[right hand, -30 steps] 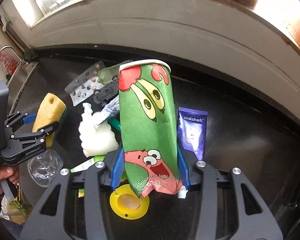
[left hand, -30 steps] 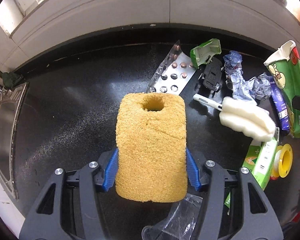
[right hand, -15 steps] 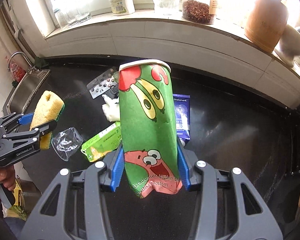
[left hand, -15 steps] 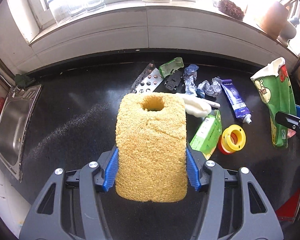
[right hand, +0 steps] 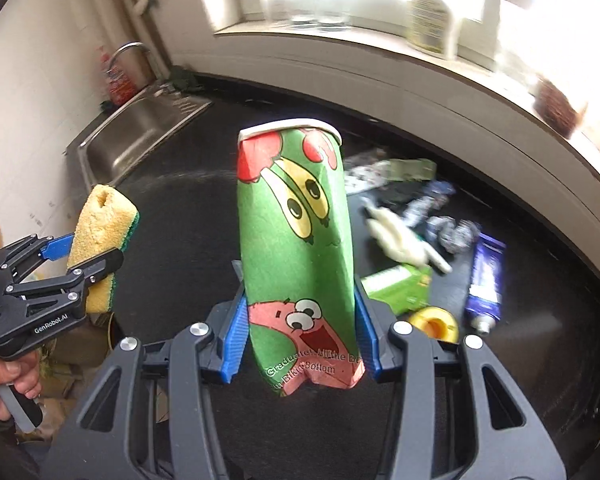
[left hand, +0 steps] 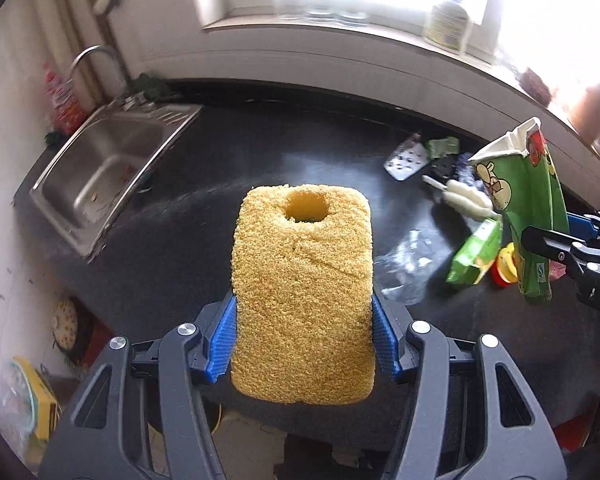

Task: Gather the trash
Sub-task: 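Carry the sponge and paper cup to the bin and release both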

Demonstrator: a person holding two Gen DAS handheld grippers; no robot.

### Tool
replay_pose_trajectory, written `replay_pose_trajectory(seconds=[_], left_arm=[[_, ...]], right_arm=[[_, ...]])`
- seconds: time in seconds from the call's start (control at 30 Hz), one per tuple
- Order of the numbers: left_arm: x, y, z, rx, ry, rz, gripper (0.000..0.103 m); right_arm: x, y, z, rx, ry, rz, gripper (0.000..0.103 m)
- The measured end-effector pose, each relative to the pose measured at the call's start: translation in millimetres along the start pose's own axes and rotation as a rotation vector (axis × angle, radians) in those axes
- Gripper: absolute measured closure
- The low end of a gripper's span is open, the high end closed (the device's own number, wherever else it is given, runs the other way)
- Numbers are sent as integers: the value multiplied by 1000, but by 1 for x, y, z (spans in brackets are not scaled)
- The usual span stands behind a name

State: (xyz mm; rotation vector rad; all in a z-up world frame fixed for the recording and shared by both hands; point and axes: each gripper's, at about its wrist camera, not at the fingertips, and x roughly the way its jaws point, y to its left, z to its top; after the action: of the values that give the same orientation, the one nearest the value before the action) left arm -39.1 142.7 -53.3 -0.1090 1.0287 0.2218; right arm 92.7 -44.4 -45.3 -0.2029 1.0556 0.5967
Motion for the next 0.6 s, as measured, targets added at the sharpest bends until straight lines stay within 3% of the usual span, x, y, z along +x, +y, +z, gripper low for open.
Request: replay_pose_trajectory(seconds=[0.17,0.33,0.47,0.6], left_arm=[[-13,96,-57,-209,21,120,46],[-11,177,-128,-422,70,215,46],[5,224,-180,-558,85,239,46],[38,261,-222,-677,100,213,46]], right_arm=[[35,131,22,-235,60,208,57],[74,262,13,-465,153,382,56],[109,344,-3,-584,237,451,56],[150,410,-32,-676,315,451,56]])
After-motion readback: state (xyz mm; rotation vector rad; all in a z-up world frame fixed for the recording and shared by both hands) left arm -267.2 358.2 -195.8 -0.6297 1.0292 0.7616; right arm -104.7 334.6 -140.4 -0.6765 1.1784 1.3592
